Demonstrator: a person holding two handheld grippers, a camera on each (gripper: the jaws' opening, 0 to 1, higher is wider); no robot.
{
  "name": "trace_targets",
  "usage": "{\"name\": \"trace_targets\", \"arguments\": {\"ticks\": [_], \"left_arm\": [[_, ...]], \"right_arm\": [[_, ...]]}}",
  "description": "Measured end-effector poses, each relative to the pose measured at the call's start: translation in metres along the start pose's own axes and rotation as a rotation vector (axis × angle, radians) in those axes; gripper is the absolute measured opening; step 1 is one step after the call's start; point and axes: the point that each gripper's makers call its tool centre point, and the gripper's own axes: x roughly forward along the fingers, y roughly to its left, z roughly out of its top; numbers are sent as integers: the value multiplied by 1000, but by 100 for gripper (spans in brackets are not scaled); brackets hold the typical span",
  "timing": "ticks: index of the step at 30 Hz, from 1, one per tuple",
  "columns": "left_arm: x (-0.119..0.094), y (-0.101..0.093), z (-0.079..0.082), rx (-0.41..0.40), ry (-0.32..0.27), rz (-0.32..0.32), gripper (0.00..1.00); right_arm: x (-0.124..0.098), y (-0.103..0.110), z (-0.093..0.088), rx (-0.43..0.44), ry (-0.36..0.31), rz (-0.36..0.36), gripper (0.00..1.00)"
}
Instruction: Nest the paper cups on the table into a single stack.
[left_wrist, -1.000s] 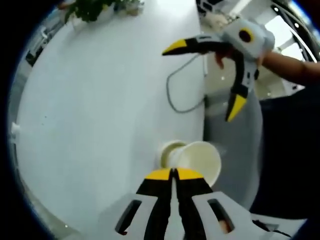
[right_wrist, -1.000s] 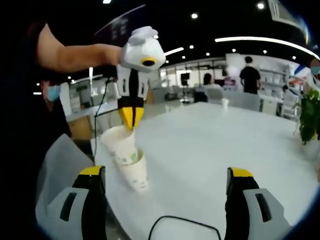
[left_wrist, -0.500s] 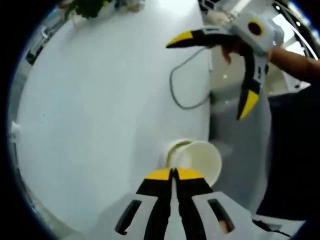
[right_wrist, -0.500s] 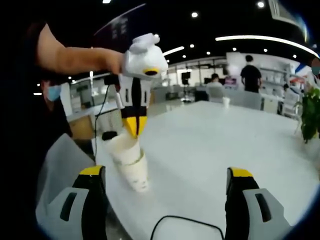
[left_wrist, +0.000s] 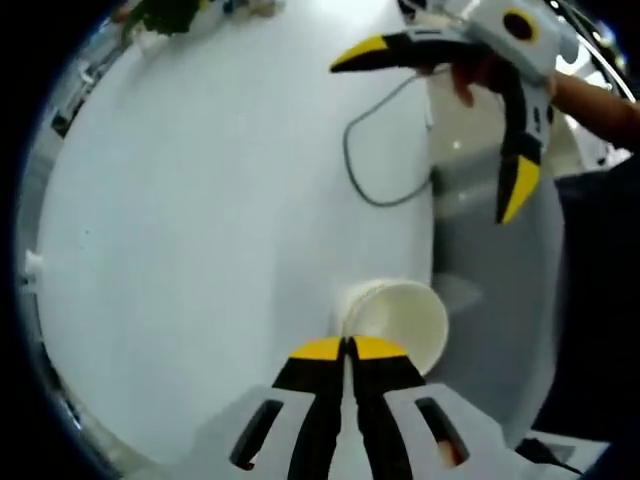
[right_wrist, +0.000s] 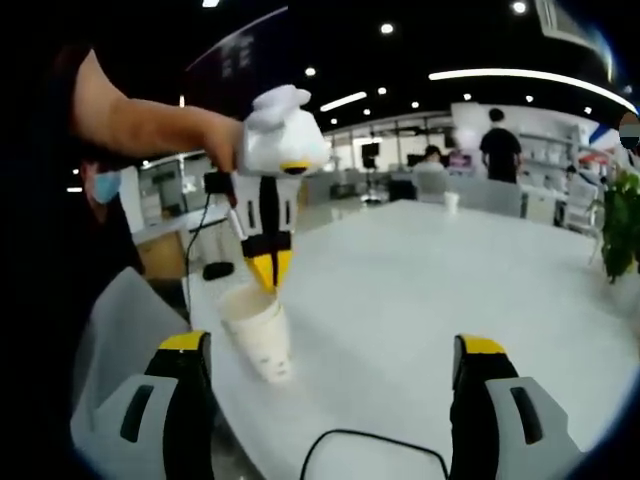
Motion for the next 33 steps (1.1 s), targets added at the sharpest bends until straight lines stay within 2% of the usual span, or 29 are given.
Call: {"name": "trace_targets", "arguments": {"ticks": [6, 13, 19, 27, 31, 32, 33], "left_arm": [[1, 0, 2, -13, -17, -4, 0], [-1, -2, 2, 15, -31, -8, 1], [-3, -1, 6, 69, -86, -22, 4], [-6, 4, 10, 42, -181, -37, 32], [-20, 12, 22, -18, -317, -8, 57], [-23, 18, 25, -8, -351, 25, 69], [-31, 30, 34, 35, -429, 102, 81]], "right_arm": [[0, -1, 0, 2, 2, 1, 99], [1, -1, 2, 3, -1, 2, 99], [2, -3, 3, 5, -2, 1, 99], [4, -4, 1, 9, -1, 0, 99], [4, -4, 3, 10, -7, -4, 99], [4, -5, 3, 10, -6, -4, 99], [4, -5, 3, 9, -5, -3, 99]]}}
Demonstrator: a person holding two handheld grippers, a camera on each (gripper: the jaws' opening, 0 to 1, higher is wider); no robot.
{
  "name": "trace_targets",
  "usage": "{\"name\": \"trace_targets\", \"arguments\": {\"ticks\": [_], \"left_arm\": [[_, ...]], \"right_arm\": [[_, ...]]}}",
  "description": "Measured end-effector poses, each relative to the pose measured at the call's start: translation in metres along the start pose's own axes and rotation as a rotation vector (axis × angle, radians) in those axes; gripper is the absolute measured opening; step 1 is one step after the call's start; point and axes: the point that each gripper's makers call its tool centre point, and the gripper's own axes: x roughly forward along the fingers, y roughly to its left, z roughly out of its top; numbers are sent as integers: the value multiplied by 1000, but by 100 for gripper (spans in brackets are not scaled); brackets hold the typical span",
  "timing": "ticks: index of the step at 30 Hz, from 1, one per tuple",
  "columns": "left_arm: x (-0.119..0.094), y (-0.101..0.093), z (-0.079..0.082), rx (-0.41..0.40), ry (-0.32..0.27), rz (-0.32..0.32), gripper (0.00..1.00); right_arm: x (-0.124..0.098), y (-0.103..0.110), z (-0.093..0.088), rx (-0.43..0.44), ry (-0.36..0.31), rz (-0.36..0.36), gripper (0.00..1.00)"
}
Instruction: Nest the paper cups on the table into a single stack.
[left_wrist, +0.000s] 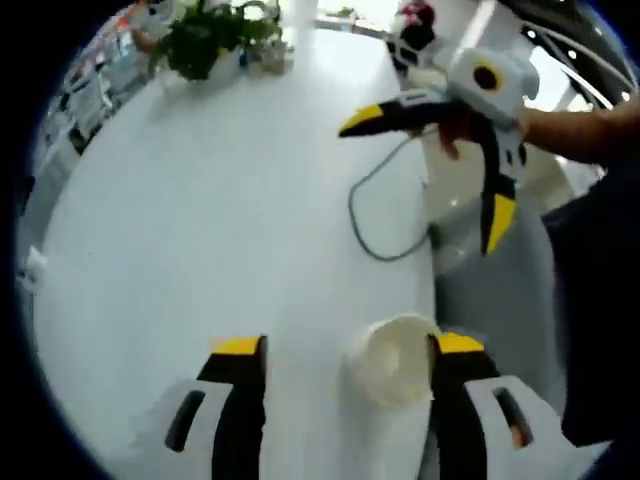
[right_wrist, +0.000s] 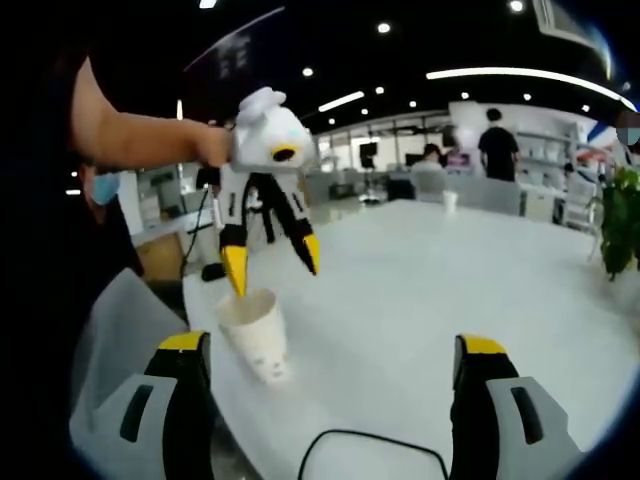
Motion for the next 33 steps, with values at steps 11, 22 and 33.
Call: {"name": "trace_targets", "arguments": {"ticks": [11, 22, 33], "left_arm": [[-48, 19, -20, -74, -279, 202, 100], [-73, 1, -80, -151, -361, 278, 100], [-74, -6, -112, -184, -393, 330, 100]], "right_arm": [[1, 5, 3, -23, 19, 23, 100], [16, 17, 7, -76, 22, 53, 100], [26, 17, 4, -130, 53, 79, 100]]}}
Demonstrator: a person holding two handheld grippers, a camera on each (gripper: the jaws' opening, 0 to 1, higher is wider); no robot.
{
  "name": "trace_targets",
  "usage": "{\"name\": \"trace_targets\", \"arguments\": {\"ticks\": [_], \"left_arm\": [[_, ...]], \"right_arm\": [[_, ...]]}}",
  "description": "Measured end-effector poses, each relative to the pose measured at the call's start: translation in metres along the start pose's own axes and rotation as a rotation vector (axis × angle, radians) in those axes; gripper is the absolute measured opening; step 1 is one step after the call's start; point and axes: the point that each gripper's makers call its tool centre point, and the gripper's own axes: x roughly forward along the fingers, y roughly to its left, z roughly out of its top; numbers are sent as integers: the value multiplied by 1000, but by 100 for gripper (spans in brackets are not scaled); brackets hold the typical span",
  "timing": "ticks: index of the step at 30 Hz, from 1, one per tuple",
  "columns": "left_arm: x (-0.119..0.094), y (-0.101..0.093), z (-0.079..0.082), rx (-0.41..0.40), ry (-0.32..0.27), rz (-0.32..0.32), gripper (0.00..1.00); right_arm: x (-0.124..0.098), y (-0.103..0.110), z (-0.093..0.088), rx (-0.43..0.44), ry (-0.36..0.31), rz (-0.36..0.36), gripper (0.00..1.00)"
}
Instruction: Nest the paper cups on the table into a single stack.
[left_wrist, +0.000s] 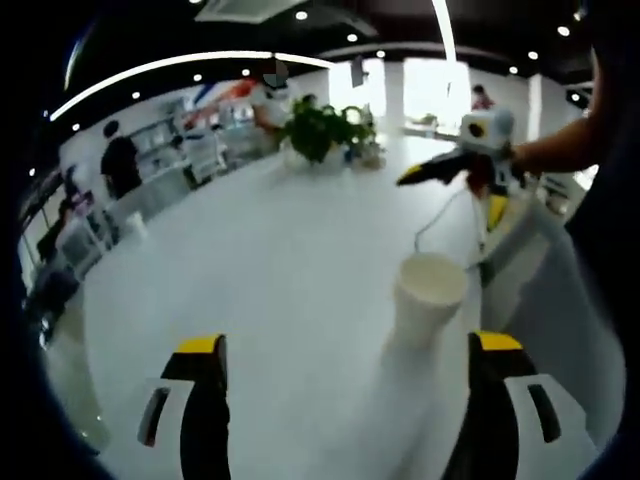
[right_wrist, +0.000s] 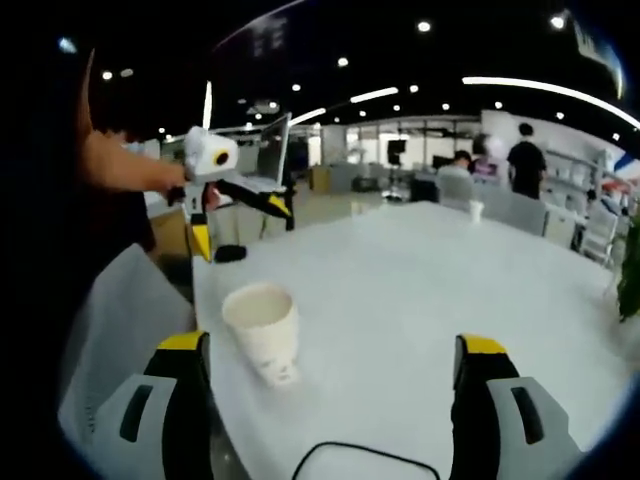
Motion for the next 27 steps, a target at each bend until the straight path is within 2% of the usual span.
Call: {"name": "trace_targets", "arguments": {"ticks": [5, 8, 14, 17, 20, 27], "left_arm": [[1, -9, -5, 0, -7, -1, 100], [3, -11, -3, -10, -35, 6, 100], [12, -23, -4, -10, -60, -8, 100], [20, -31, -11, -3, -43, -21, 100], [25, -34, -13, -13, -56, -31, 100], [39, -37, -22, -24, -47, -46, 92]], "right_arm": [[2, 1, -1, -42, 2, 0, 100], [3, 2, -5, -65, 11, 2, 99], [11, 9, -12, -72, 28, 22, 97], [16, 12, -13, -69, 27, 32, 96], [21, 14, -16, -73, 36, 42, 94], [37, 22, -25, -81, 64, 86, 88]]}}
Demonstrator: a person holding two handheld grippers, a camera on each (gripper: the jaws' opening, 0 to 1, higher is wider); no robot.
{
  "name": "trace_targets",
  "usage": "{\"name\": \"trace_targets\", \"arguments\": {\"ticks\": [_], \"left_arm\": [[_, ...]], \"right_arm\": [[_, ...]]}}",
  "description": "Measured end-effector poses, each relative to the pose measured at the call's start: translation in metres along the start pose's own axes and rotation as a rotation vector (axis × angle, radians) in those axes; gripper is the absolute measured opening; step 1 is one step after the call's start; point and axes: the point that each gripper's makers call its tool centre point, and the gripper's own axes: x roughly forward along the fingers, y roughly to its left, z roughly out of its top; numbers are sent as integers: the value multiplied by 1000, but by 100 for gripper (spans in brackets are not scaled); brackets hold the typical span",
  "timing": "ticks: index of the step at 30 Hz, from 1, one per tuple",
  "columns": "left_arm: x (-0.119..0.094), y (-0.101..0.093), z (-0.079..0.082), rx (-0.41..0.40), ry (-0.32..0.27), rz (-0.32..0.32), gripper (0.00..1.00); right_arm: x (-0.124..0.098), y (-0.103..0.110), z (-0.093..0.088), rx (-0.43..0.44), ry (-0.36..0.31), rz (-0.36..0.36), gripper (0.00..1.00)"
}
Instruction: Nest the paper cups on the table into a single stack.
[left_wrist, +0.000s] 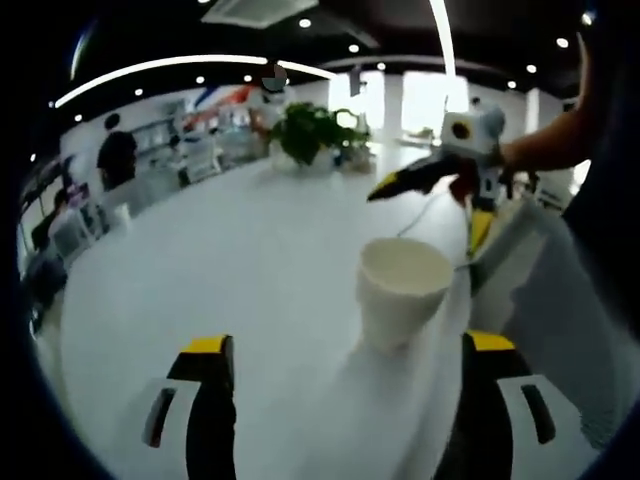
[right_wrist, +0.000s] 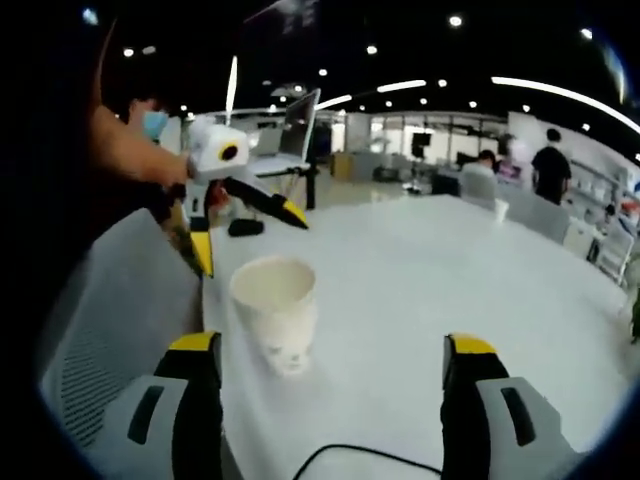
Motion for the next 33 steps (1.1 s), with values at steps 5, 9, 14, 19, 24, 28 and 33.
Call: {"name": "trace_targets", "arguments": {"ticks": [5, 9, 14, 19, 24, 28, 33], "left_arm": [[12, -10, -4, 31, 10, -48, 87], [20, -16, -7, 31, 18, -65, 84], [28, -21, -13, 60, 34, -79, 76], [35, -24, -15, 71, 52, -99, 64], [44, -28, -15, 72, 65, -127, 55], [50, -30, -12, 82, 67, -146, 48], [56, -32, -11, 91, 76, -163, 44]], "right_arm": [[13, 9, -4, -2, 5, 21, 86], [21, 15, -11, 2, 15, 35, 83], [28, 21, -18, -6, 29, 44, 75], [33, 24, -19, -10, 38, 68, 65], [42, 34, -24, -15, 63, 132, 52], [46, 35, -25, -19, 68, 143, 47], [54, 39, -25, -25, 79, 158, 45]]}}
